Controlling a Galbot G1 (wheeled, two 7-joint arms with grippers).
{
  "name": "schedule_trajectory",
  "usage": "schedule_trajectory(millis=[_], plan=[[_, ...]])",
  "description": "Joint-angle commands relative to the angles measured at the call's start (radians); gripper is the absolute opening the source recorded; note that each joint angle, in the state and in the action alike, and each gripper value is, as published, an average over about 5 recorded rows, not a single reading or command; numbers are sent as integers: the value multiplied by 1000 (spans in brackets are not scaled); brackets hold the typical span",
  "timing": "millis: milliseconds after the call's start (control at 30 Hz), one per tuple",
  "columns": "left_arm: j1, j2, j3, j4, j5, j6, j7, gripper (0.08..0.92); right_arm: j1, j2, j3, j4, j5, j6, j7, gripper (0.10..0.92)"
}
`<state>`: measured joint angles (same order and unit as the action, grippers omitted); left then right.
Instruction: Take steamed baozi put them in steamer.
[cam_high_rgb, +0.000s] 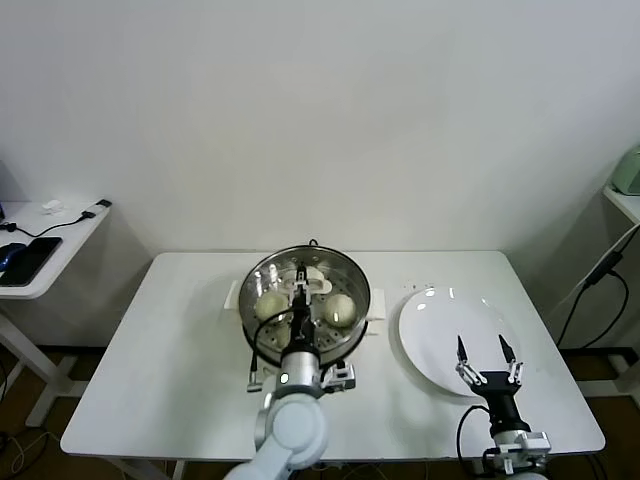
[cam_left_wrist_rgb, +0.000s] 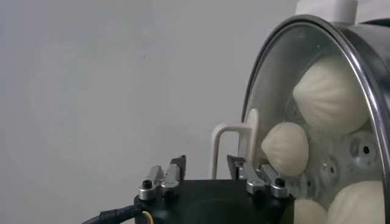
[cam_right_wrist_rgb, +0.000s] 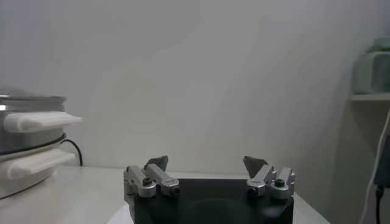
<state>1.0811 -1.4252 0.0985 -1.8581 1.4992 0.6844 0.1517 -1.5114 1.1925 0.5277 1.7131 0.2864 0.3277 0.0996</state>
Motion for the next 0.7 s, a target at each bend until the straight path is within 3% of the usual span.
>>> schedule_trajectory(millis=[33,200,367,567,700], plan=[[70,84,-14,-186,-199,-23,-31,540,6,-11,-16,1,4,-14,7,823],[127,90,-119,-275,-602,-159,-202,679,10,-3,-36,-1,9,-9,16,823],[215,120,-372,-357,-1119,-313,-299,802,9,-36,-75,3,18,6,36,823],[300,140,-813,-326,-1780,-439,-285,822,10,-69,-101,16,40,18,62,823],[379,210,-940,-234,-1988,-512,-245,823,10,-69,-107,9,45,38,56,823]])
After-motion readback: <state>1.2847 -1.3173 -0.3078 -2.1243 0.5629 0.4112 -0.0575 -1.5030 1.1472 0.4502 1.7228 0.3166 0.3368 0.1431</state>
